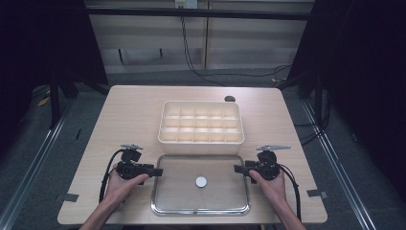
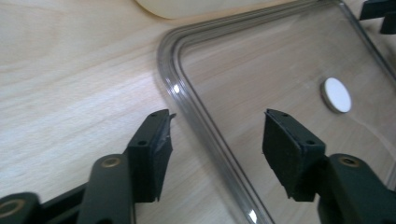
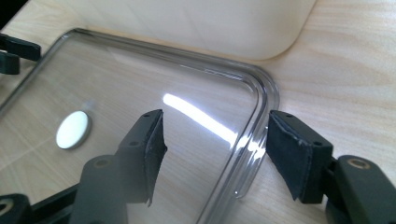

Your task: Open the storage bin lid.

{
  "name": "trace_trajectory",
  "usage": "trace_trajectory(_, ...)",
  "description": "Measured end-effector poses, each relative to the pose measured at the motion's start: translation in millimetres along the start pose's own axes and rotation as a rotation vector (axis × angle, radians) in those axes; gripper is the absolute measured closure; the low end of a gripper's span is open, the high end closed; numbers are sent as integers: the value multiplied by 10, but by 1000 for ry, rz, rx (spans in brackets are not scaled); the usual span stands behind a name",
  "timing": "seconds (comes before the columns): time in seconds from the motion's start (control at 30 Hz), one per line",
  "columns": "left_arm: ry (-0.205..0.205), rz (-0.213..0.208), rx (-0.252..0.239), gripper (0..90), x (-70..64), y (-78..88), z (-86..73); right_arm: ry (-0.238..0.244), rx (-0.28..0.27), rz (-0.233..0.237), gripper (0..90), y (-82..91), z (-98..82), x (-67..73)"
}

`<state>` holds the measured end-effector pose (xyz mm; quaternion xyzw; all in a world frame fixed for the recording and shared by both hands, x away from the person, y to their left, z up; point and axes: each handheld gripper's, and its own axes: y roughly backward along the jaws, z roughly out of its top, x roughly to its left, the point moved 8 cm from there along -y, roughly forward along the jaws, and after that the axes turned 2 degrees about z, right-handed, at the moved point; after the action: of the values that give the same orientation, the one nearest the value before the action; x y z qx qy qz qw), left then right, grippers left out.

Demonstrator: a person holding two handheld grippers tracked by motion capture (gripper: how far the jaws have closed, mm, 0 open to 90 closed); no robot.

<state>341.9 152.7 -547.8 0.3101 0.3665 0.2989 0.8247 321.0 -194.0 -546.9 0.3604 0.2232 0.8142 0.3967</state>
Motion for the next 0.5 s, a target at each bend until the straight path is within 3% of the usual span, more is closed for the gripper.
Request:
trace_trajectory(0.1,-4,11,-9,377,-1,26,10,-8,-13,4,375,18,24,-25)
trace_trajectory(0.27,-47,7,-41,355,-72,158,88,-11,-27,13,373,78,59,-34)
trace_trajectory(0.4,-100,19,-47,358,-128,309,142,24,-43,22,346,206,119,-2)
trace_trajectory(0.5,-125,14,-86,346,-176,439,162,49,-73,39,333,326,137,49)
